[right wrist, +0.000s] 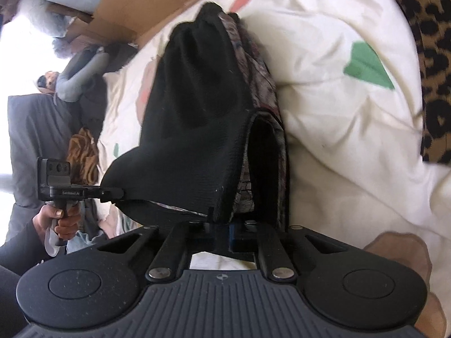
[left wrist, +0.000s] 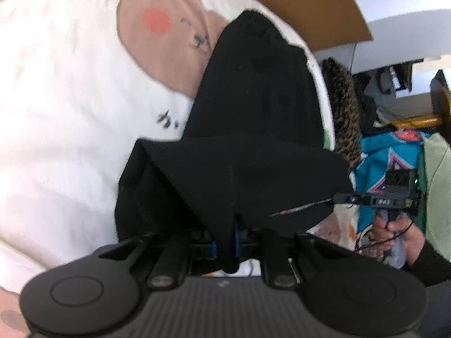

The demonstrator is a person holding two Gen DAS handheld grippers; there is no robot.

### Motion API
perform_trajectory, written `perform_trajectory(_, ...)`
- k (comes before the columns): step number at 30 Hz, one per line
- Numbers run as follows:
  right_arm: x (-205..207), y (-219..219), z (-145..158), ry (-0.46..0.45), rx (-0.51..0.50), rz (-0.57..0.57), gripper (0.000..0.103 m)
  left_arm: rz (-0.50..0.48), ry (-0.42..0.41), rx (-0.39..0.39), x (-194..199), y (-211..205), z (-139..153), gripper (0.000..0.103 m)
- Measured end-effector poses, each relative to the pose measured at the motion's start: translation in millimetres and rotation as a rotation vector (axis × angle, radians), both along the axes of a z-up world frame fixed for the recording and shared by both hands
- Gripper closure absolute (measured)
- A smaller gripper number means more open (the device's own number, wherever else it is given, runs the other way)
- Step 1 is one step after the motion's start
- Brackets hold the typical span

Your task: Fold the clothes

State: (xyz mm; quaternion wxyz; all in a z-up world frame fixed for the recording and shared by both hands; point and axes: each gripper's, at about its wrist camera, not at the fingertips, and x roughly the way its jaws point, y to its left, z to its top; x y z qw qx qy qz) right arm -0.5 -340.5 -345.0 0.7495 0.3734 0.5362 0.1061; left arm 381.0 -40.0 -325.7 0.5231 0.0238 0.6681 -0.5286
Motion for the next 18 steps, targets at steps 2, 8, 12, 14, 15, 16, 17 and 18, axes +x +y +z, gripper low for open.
perform_trajectory(2,2.2,-0.1,6.0,-0.026,-0.004,0.002,0.102,0.022,-0.011,-0.021,5.4,-3.3,7.1,0.092)
perform_trajectory(8,19.5,-8.6,17.7,-0.089,-0.024,-0.028,0.102,0.038,-0.055,-0.039,17.4,-21.6,10.8,0.092)
perform_trajectory(12,34.7,-14.1,17.0,-0.107,-0.036,-0.047,0.102,0.054,-0.077,-0.046,24.9,-32.8,9.0,0.091)
perform_trajectory(14,42.0,-16.3,17.4,-0.116,-0.043,-0.059,0.102,0.073,-0.084,-0.048,29.8,-36.0,9.6,0.091)
perform_trajectory(15,44.8,-17.4,17.9,-0.121,-0.047,-0.063,0.102,0.080,-0.089,-0.047,32.1,-38.0,9.7,0.090)
perform_trajectory(16,47.6,-18.5,18.5,-0.126,-0.052,-0.067,0.102,0.090,-0.091,-0.045,34.6,-40.3,9.5,0.090)
perform_trajectory(17,50.1,-19.3,19.0,-0.128,-0.056,-0.070,0.102,0.101,-0.091,-0.043,37.1,-42.5,9.1,0.090)
perform_trajectory(18,52.6,-20.1,19.5,-0.131,-0.061,-0.073,0.101,0.112,-0.091,-0.042,39.7,-44.7,8.8,0.090)
